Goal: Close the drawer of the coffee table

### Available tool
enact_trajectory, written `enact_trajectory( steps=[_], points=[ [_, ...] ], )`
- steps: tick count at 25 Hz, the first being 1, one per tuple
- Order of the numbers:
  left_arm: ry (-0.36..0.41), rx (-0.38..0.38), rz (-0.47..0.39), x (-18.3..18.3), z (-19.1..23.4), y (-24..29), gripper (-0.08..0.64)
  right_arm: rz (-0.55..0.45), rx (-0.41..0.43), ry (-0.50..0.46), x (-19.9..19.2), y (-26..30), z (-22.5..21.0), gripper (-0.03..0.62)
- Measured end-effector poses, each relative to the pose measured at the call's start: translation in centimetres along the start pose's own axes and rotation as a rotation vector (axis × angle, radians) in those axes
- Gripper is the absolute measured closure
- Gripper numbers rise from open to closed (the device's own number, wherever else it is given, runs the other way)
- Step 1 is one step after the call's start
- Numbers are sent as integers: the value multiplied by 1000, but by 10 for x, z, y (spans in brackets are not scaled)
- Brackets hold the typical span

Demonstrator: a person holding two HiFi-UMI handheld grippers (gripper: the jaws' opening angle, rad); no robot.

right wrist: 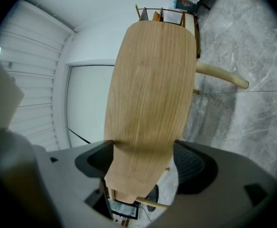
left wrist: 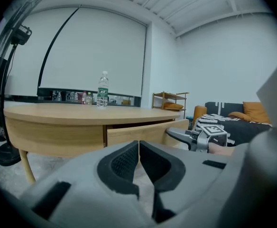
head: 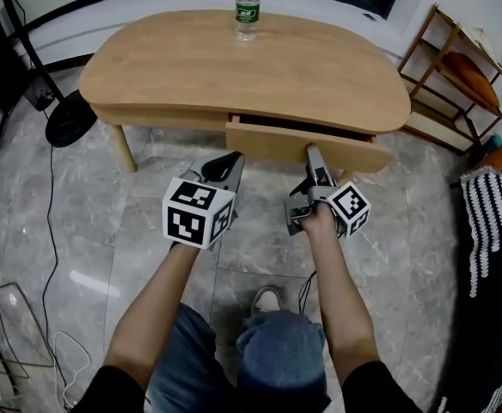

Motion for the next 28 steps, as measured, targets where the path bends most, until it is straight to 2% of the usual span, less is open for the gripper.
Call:
enact_trajectory(
  steps=[28],
  points=[
    [3, 18, -3, 11, 19, 40, 549, -4, -3, 1, 18, 58, -11, 212]
  ],
)
Point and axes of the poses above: the fingertips, and each gripper's own axes: y forward along the fingers, z to its left, x out of its top, the point moved 7 cm from there along -y, backward along the fingers, and after that the axes turned 11 degrees about -y, right-handed, at the moved point
